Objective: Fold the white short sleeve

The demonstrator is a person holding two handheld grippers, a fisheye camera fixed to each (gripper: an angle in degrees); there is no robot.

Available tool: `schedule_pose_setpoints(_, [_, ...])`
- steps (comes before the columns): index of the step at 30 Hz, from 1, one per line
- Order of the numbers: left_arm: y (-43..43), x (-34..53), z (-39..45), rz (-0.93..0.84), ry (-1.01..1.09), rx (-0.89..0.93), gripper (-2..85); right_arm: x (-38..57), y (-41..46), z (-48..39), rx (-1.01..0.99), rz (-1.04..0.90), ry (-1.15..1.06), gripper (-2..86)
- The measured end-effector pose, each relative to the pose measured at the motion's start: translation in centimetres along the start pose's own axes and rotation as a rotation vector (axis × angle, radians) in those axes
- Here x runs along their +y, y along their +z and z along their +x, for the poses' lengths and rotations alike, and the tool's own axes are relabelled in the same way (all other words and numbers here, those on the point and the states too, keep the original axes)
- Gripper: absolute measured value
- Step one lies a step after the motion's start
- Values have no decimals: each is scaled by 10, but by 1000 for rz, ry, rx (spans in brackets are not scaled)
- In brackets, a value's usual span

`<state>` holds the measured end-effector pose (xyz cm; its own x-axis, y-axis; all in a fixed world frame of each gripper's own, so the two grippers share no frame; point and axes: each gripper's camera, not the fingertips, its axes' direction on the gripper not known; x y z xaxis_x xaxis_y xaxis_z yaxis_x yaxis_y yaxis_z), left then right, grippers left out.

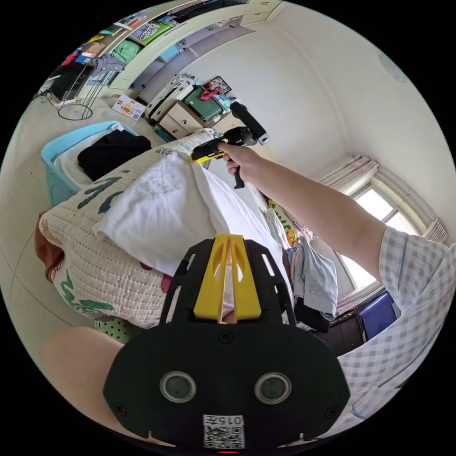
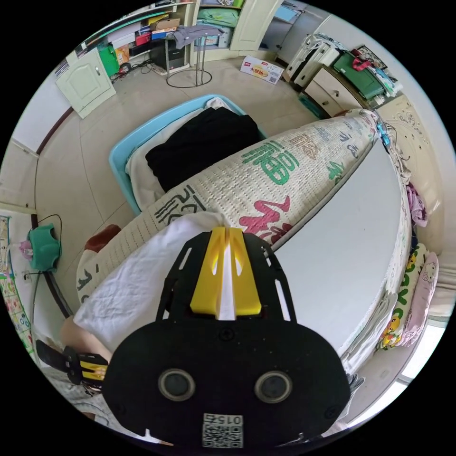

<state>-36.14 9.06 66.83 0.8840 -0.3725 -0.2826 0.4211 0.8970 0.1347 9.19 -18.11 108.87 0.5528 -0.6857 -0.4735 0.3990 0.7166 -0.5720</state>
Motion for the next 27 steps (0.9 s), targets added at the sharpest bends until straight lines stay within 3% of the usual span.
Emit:
schedule_pose_setpoints(8, [23,1,-5,-88,137,-213,-7,2,19,-12,57,30,53,2])
schedule_pose_setpoints(14, [31,4,-23,-99,136,-137,-7,21,18,-20,123,67,113,15])
schedule_pose_setpoints(18, [34,9,-25,-92,153,-145,-7,52,1,-9,51,111,100,39])
schedule_pose_setpoints(21, [37,13,-24,-91,170,-161,-7,111,-34,7,-42,221,112,38])
schedule_pose_setpoints(27, [36,26,-18,-40,213,-172,6,319,-114,27,-53,582,185,47])
